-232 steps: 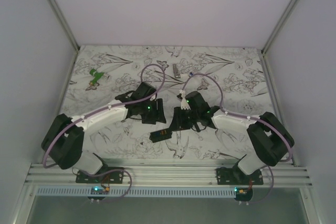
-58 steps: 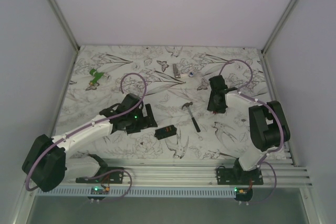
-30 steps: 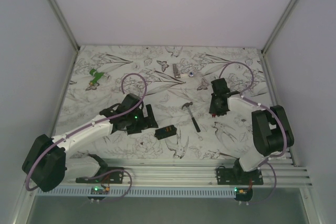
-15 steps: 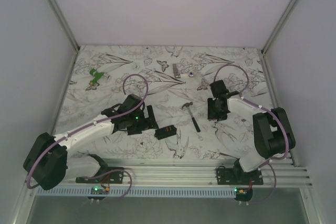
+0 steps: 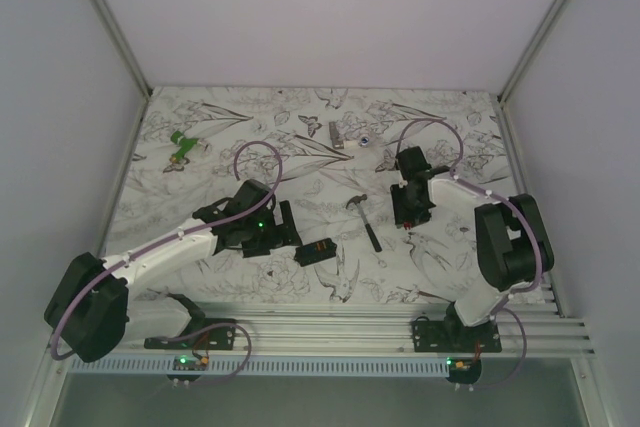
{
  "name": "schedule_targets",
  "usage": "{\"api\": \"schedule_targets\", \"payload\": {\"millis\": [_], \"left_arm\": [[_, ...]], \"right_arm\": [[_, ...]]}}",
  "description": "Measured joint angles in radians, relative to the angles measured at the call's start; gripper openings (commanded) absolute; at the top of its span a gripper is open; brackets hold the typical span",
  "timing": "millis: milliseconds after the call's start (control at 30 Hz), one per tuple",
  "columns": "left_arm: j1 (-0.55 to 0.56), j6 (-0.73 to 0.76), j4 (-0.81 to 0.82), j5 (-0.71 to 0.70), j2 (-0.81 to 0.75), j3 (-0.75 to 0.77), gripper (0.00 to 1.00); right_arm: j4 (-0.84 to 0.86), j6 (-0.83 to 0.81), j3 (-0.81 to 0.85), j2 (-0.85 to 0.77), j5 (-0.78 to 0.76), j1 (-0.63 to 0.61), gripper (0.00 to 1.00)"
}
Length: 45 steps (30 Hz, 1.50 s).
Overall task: Snap on the fuse box
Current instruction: Pick up the fuse from the center of the board.
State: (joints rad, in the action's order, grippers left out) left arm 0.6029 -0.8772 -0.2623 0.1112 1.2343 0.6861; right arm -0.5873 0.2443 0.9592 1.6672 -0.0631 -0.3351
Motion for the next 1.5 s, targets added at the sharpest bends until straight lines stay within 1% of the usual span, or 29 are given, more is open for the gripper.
{"api": "schedule_targets", "payload": {"millis": [267,533,867,1133,1267,1400,1500], "left_arm": [[0.000,0.000,0.000,0.000,0.001,0.000,0.97],[0.000,0.001,0.000,0.000,0.001,0.000,1.00],[0.000,0.003,0.000,0.000,0.001,0.000,1.00],[0.000,0.003,0.000,0.003,0.001,0.000,0.99],[0.007,0.003,0.001,0.016,0.000,0.003,0.99],[0.029,0.003,0.013,0.023,-0.014,0.023,0.99],[0.051,0.004,0.043,0.022,-0.032,0.053,0.99]], "right_arm": [[-0.003,-0.015,0.008,0.008,-0.013,0.000,0.41],[-0.009,-0.032,0.025,0.023,-0.014,0.004,0.36],[-0.008,-0.035,0.030,0.028,-0.014,0.006,0.28],[-0.012,-0.030,0.030,0.020,-0.011,0.006,0.25],[-0.015,-0.007,0.026,-0.034,0.021,0.005,0.25],[-0.005,0.050,0.018,-0.146,0.073,-0.005,0.26],[0.035,0.114,0.009,-0.225,0.127,-0.028,0.26]]}}
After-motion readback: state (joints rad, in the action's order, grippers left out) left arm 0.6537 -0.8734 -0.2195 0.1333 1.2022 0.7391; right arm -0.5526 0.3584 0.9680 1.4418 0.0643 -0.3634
